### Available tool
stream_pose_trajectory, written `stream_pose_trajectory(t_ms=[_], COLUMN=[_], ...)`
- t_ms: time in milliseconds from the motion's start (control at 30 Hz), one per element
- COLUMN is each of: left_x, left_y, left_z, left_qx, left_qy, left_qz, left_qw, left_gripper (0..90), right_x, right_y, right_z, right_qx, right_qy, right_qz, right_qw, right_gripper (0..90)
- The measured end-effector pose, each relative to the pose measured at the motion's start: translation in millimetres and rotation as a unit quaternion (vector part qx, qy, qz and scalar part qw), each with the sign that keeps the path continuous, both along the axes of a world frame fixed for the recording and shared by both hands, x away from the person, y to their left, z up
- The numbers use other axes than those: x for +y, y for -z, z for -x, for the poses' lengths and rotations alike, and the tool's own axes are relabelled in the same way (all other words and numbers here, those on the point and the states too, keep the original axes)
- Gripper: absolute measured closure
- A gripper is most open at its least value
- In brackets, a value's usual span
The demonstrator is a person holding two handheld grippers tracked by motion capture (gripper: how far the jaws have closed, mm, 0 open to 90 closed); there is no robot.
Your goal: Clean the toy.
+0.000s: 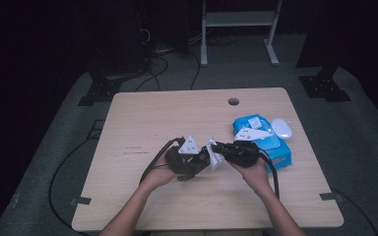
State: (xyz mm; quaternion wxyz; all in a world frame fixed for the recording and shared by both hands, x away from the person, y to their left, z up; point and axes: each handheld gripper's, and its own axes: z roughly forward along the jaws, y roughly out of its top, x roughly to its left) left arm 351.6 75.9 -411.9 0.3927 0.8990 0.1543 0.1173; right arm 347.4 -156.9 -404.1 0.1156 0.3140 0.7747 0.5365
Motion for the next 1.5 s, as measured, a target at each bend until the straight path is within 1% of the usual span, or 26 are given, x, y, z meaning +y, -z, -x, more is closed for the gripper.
stream_pose_trajectory(t_ms=[33,100,167,233,300,333,400,500,533,567,633,700,733,767,833,867,900,933,967,1067,1100,1167,1233,1300,1433,1500], left_x=[0.3,0.8,1.4,1.6,2.3,3.6,5.9,9.4,9.4,9.1,8.0,7.7,7.9,9.0,10.7,11.7,12.7,13.1,13.8,14.7,14.2,14.2,13.7,13.8,14.4,14.3], left_y=[0.1,0.7,1.1,0.5,-0.7,-1.9,-4.0,-6.4,-6.1,-5.4,-3.7,-3.2,-3.4,-4.1,-5.0,-5.3,-5.4,-5.1,-4.8,-4.5,-4.3,-4.3,-5.3,-6.4,-6.3,-4.5], left_z=[-0.2,-0.5,-1.2,-1.4,-0.9,-0.9,-0.4,-0.4,-0.3,-0.2,-0.3,0.2,0.2,0.2,0.6,0.5,0.6,0.9,1.1,1.3,1.6,1.5,2.1,2.0,1.4,0.9], left_qx=[0.001,0.001,0.003,0.001,0.0,-0.002,-0.005,-0.004,-0.005,-0.004,-0.002,-0.005,-0.006,-0.005,-0.007,-0.008,-0.007,-0.008,-0.008,-0.005,-0.008,-0.005,-0.01,-0.011,-0.011,-0.008], left_qy=[0.0,-0.001,-0.001,-0.002,-0.004,-0.002,-0.005,-0.004,-0.003,-0.003,-0.004,-0.003,-0.003,-0.003,-0.004,-0.004,-0.003,-0.004,-0.006,-0.004,-0.004,-0.004,-0.004,-0.004,-0.006,-0.006], left_qz=[0.0,0.002,0.009,0.01,0.018,0.018,0.023,0.031,0.028,0.028,0.032,0.038,0.042,0.047,0.049,0.048,0.046,0.047,0.048,0.055,0.054,0.059,0.057,0.06,0.053,0.053], left_qw=[1.0,1.0,1.0,0.9999,0.9998,0.9998,0.9997,0.9995,0.9996,0.9996,0.9995,0.9993,0.9991,0.9989,0.9988,0.9988,0.9989,0.9988,0.9988,0.9985,0.9985,0.9983,0.9983,0.9981,0.9985,0.9985], left_gripper=[57.0,57.0,57.0,57.0,57.0,57.0,57.0,57.0,57.0,57.0,57.0,57.0,57.0,57.0,57.0,57.0,57.0,56.9,57.0,57.0,57.0,57.0,57.0,57.0,57.0,57.0], right_x=[-0.2,-1.4,-1.2,0.6,2.9,2.7,0.0,-4.7,-6.0,-7.0,-5.6,-3.8,-3.0,-2.6,-4.8,-6.1,-7.1,-8.1,-8.6,-7.3,-7.4,-7.2,-8.6,-8.9,-9.2,-8.8], right_y=[1.9,4.0,4.3,0.6,-3.1,-3.6,-0.9,9.9,13.1,14.4,10.4,3.4,0.8,0.5,4.0,7.3,10.9,14.3,17.1,20.3,19.2,14.3,10.8,12.0,22.6,21.4], right_z=[-1.0,-1.6,-1.8,0.3,2.2,2.2,0.3,-4.0,-5.0,-5.4,-3.9,-1.7,-1.0,-0.9,-2.5,-3.8,-5.4,-6.9,-7.2,-7.3,-6.6,-5.4,-5.0,-5.4,-6.9,-6.1], right_qx=[0.0,0.007,0.009,0.003,-0.005,-0.007,-0.001,0.015,0.024,0.03,0.022,0.013,0.015,0.01,0.017,0.022,0.029,0.04,0.043,0.046,0.047,0.038,0.037,0.037,0.053,0.052], right_qy=[0.002,0.003,0.006,0.001,-0.002,-0.003,0.001,0.013,0.015,0.014,0.011,0.003,0.0,0.0,0.0,0.003,0.007,0.007,0.007,0.009,0.009,0.01,0.007,0.007,0.008,0.008], right_qz=[0.009,0.005,0.003,-0.005,-0.005,-0.008,-0.013,-0.004,-0.006,-0.015,-0.02,-0.037,-0.04,-0.041,-0.05,-0.049,-0.047,-0.05,-0.054,-0.033,-0.036,-0.04,-0.053,-0.051,-0.045,-0.041], right_qw=[1.0,1.0,0.9999,1.0,1.0,0.9999,0.9999,0.9998,0.9996,0.9993,0.9995,0.9992,0.9991,0.9991,0.9986,0.9986,0.9985,0.9979,0.9976,0.9984,0.9982,0.9984,0.9979,0.998,0.9976,0.9978], right_gripper=[82.5,82.5,82.6,82.6,82.5,82.5,82.6,82.6,82.5,82.6,82.6,82.6,82.6,82.6,82.6,82.6,82.6,82.6,82.6,82.6,82.6,82.6,82.6,82.6,82.5,82.6])
